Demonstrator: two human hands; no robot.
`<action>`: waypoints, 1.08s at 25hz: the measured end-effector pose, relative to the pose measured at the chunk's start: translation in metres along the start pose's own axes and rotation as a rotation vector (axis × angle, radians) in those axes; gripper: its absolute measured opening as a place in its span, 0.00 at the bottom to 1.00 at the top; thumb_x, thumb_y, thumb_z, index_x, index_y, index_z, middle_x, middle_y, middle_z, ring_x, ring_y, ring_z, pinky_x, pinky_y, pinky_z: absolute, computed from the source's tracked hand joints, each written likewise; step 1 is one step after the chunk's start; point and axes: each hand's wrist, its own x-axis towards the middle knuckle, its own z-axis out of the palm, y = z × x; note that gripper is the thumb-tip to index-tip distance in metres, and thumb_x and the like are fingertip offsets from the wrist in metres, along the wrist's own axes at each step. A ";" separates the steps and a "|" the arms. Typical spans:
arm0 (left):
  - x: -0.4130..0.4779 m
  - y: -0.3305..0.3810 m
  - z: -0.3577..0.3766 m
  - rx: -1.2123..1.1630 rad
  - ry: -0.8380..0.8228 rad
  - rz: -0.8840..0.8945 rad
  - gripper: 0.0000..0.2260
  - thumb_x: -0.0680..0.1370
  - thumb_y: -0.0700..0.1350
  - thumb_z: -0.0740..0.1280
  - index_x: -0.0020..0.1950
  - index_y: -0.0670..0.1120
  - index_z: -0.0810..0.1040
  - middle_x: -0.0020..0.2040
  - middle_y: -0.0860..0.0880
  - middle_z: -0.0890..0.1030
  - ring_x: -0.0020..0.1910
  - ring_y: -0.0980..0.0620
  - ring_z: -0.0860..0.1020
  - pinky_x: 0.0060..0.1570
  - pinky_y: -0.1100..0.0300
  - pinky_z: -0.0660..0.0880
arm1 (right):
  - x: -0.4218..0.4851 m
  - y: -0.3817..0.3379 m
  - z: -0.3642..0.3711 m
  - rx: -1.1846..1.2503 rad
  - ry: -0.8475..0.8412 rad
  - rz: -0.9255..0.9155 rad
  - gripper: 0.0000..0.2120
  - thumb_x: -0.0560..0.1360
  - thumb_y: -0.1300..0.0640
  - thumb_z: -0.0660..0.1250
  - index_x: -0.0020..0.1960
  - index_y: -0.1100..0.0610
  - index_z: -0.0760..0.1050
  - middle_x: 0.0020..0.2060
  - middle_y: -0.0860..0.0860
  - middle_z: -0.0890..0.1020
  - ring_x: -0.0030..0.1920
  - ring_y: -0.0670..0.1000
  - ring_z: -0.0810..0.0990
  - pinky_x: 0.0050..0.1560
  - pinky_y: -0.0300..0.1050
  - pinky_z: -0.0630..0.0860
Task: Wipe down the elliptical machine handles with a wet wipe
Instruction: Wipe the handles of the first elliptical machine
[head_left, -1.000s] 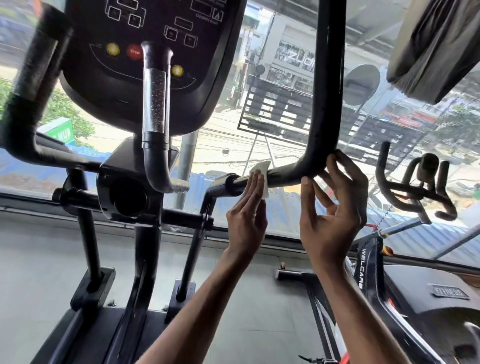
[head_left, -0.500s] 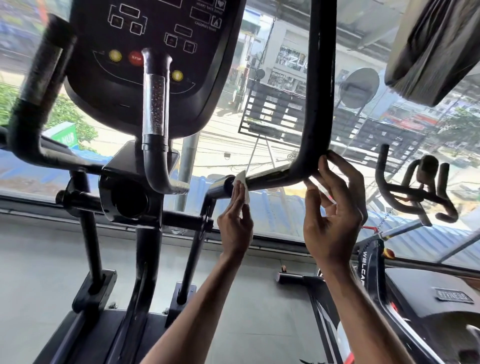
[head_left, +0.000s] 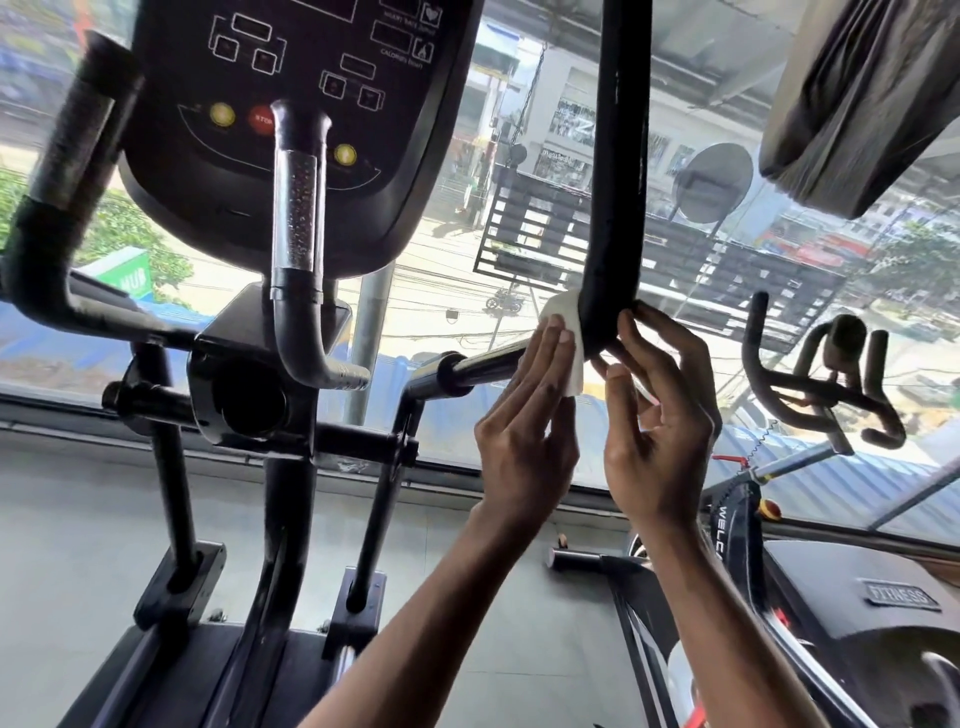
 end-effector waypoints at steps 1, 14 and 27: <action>0.000 -0.003 0.001 0.015 -0.003 0.027 0.15 0.84 0.38 0.57 0.64 0.33 0.78 0.66 0.38 0.78 0.66 0.44 0.78 0.67 0.59 0.74 | 0.000 0.002 -0.002 0.001 -0.015 -0.006 0.18 0.79 0.71 0.62 0.67 0.61 0.75 0.66 0.54 0.73 0.66 0.59 0.77 0.57 0.47 0.81; 0.021 0.012 -0.029 -0.021 -0.051 -0.026 0.16 0.76 0.30 0.66 0.61 0.39 0.83 0.63 0.44 0.82 0.62 0.51 0.81 0.61 0.62 0.76 | 0.017 -0.016 -0.021 -0.297 -0.121 -0.176 0.18 0.76 0.64 0.69 0.65 0.62 0.77 0.64 0.57 0.76 0.57 0.54 0.78 0.54 0.49 0.79; 0.034 -0.009 -0.065 -0.125 -0.200 -0.107 0.12 0.78 0.37 0.71 0.61 0.39 0.82 0.60 0.45 0.82 0.57 0.62 0.81 0.51 0.60 0.82 | 0.075 -0.013 -0.043 -0.669 -0.449 -0.887 0.06 0.78 0.66 0.66 0.45 0.63 0.81 0.58 0.56 0.84 0.53 0.60 0.82 0.50 0.54 0.79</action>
